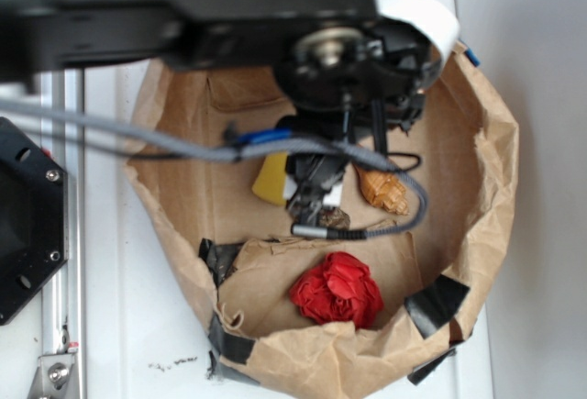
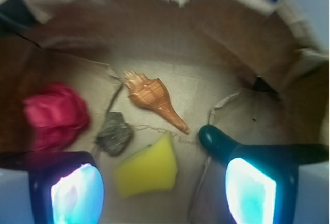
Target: Grab the plastic pickle.
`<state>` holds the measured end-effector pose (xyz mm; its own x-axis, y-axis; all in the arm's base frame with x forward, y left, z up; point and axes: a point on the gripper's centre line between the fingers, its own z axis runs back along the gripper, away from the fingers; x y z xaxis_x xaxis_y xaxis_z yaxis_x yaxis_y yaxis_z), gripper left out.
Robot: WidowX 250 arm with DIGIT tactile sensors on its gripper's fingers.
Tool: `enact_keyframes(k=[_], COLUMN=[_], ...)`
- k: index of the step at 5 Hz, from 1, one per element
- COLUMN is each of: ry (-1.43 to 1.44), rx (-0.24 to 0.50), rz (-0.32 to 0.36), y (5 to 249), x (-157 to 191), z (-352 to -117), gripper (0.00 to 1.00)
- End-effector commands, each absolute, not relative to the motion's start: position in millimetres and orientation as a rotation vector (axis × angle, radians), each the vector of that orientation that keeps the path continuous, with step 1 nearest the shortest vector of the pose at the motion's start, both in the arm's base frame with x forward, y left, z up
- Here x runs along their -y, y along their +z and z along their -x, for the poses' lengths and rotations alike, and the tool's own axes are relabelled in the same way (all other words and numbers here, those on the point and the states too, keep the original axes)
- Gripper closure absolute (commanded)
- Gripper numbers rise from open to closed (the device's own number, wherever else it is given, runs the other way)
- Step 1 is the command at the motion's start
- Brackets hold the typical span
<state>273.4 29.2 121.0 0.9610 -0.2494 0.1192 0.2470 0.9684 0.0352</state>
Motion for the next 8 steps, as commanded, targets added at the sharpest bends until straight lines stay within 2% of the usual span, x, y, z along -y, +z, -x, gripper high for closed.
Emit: enact_keyframes(k=[1, 2, 6, 7, 8], ry=[-0.456, -0.588, -0.588, -0.799, -0.877], rx=[0.134, 0.165, 0.165, 0.205, 0.214], rz=[-0.090, -0.067, -0.067, -0.130, -0.140], y=[105, 116, 116, 98, 95], x=[-43, -44, -44, -41, -40], z=[-285, -280, -280, -283, -280], gripper=[0.00, 0.00, 0.00, 0.00, 0.00])
